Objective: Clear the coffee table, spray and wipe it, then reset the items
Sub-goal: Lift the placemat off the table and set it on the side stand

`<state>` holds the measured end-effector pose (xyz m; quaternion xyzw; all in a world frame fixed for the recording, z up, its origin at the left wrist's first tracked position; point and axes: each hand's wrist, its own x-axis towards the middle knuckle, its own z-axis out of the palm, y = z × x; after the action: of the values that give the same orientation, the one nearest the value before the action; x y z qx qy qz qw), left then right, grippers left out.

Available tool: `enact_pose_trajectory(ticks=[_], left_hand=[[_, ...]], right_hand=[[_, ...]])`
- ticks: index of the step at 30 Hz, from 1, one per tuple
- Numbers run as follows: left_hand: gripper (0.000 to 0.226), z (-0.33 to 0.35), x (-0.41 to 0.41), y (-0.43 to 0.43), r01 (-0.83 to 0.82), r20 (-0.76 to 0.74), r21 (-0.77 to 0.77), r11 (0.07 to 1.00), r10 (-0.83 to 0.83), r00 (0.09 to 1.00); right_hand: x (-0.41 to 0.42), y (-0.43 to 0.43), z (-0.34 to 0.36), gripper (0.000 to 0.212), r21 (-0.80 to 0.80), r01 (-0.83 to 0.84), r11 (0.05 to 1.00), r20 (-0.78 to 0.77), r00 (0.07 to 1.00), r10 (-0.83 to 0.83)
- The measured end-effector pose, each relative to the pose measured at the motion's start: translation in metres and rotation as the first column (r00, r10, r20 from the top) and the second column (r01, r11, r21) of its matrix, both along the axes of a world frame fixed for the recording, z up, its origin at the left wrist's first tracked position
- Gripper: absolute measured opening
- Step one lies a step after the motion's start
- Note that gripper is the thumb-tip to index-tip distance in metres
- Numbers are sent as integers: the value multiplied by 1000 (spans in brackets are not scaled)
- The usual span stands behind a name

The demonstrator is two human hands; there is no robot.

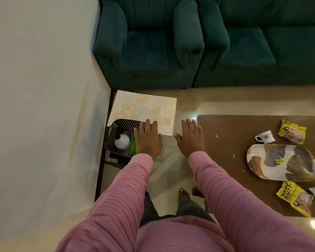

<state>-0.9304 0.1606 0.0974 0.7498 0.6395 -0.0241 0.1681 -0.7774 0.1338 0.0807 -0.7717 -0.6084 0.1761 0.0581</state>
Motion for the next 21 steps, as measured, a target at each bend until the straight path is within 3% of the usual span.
enact_pose_trajectory(ticks=[13,21], left_hand=[[57,24,101,-136,16,-47,46,999,-14,999],[59,10,168,-222,-8,-2,44,999,8,1000]], right_hand=[[113,-117,13,63,17,-46,999,6,999,46],[177,-209,9,62,5,-72,997,31,997,72]])
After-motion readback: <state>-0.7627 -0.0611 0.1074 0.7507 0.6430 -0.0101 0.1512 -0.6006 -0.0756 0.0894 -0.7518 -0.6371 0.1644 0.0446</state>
